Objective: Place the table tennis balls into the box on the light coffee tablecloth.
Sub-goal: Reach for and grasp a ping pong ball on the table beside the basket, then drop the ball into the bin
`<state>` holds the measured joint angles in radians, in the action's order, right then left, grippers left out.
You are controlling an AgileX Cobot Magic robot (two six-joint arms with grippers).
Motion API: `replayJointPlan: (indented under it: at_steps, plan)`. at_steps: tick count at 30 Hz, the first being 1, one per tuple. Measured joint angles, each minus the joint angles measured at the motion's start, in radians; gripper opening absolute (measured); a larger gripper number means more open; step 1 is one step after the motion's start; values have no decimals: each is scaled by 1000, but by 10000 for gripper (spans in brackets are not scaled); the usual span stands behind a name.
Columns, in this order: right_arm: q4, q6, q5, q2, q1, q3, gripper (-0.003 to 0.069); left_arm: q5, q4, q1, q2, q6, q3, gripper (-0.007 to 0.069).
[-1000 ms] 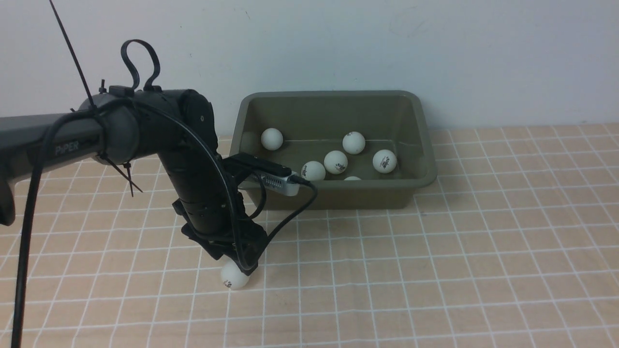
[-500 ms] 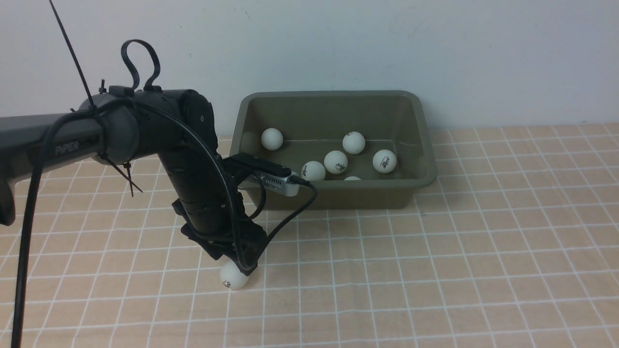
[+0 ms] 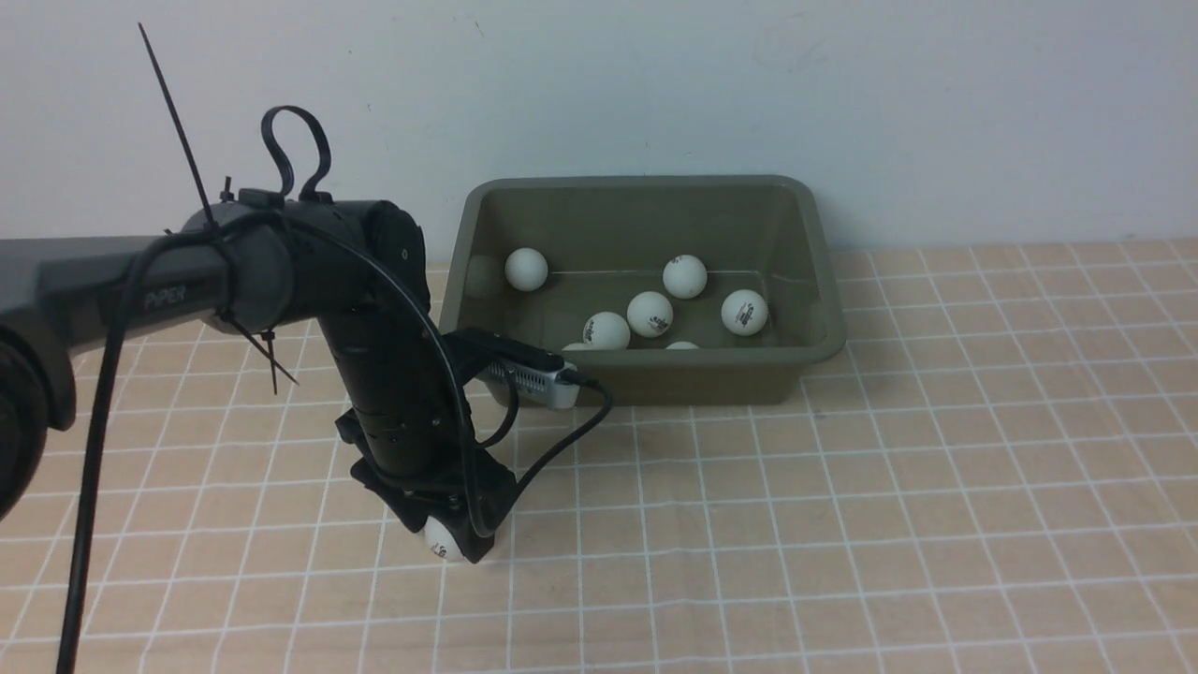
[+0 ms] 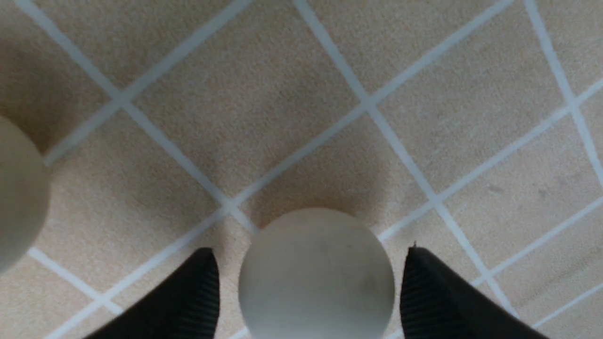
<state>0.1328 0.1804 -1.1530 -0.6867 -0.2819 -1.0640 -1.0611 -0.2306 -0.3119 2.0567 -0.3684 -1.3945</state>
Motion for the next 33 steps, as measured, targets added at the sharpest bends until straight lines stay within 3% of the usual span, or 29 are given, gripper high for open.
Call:
replayJointPlan:
  at_steps: [5, 8, 15, 27, 29, 33]
  plan:
    - [0, 0, 1, 0, 0, 0, -18, 0, 0, 0, 8, 0, 0, 397]
    - [0, 0, 1, 0, 0, 0, -18, -3, 0, 0, 9, 0, 0, 319]
    - [0, 0, 2, 0, 0, 0, -18, -122, 1, 0, 9, 0, -59, 319]
    - [0, 0, 6, 0, 0, 0, -18, -143, -80, 0, -46, -18, -381, 319]
    - [0, 0, 6, 0, 0, 0, -18, -139, -84, 0, -46, -18, -409, 319]
    - [0, -3, 6, 0, 0, 0, -18, 24, -86, 0, -35, -21, -430, 319]
